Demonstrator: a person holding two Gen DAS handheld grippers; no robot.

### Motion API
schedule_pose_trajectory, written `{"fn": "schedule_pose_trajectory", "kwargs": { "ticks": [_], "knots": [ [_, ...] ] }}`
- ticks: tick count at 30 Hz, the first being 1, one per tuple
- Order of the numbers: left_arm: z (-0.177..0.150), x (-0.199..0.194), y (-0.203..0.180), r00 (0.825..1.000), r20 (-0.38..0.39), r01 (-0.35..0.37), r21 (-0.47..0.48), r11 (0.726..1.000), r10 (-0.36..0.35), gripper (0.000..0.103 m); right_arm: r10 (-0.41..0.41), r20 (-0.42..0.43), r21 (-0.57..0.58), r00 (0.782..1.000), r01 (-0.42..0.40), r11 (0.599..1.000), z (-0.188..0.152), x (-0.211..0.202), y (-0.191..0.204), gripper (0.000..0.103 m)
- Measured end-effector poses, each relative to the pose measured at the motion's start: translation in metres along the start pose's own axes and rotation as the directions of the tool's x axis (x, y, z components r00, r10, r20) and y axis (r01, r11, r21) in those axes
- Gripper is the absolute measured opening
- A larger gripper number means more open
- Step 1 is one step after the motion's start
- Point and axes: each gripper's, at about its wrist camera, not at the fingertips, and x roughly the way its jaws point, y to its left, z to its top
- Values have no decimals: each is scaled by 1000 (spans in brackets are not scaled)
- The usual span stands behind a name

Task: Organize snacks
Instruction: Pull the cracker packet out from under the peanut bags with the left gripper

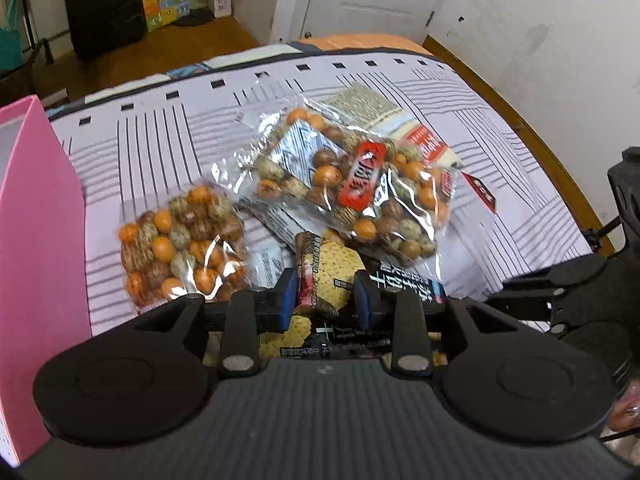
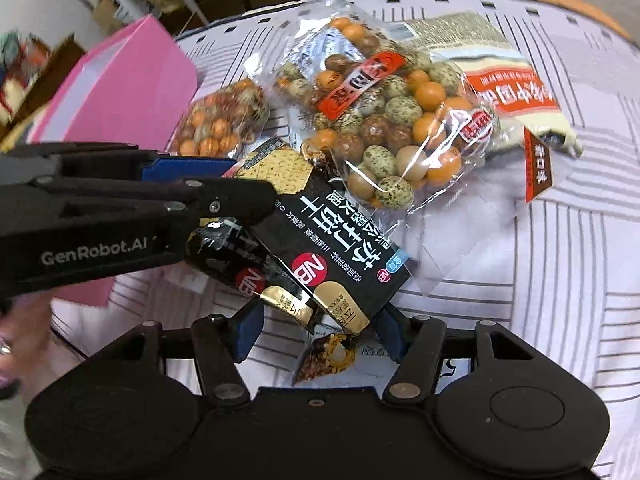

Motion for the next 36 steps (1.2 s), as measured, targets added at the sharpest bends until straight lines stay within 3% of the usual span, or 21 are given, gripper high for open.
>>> {"fn": "schedule_pose_trajectory", "kwargs": {
  "ticks": [6, 11, 16, 20, 28, 36],
  "knots": [
    [-10, -2, 3, 999, -47, 17, -57, 998, -20, 29, -17, -19, -18, 1000, 16, 1000, 1, 3, 2, 76],
    [-12, 1, 5, 999, -28, 18, -74, 997, -21, 30, -2, 9, 10, 1000, 2, 1000, 2, -4, -8, 86],
    [-14, 2, 5, 999, -17, 33, -65, 997, -34, 30, 21, 33, 64, 999, -23, 998, 13, 0, -18, 87],
    [-15, 3, 7, 998, -12, 53, -85, 995, -54, 30, -5, 52, 71, 999, 1, 997, 12, -1, -22, 76],
    [-24, -5, 4, 996, 2, 86, -139, 987, -87, 28, -12, 37, 46, 999, 10, 999, -1, -14, -11, 76],
    [-31, -35, -7, 998, 17, 63, -155, 986, -61, 28, 0, 101, -8, 995, 0, 1000, -13, -44, 6, 78]
  ]
}}
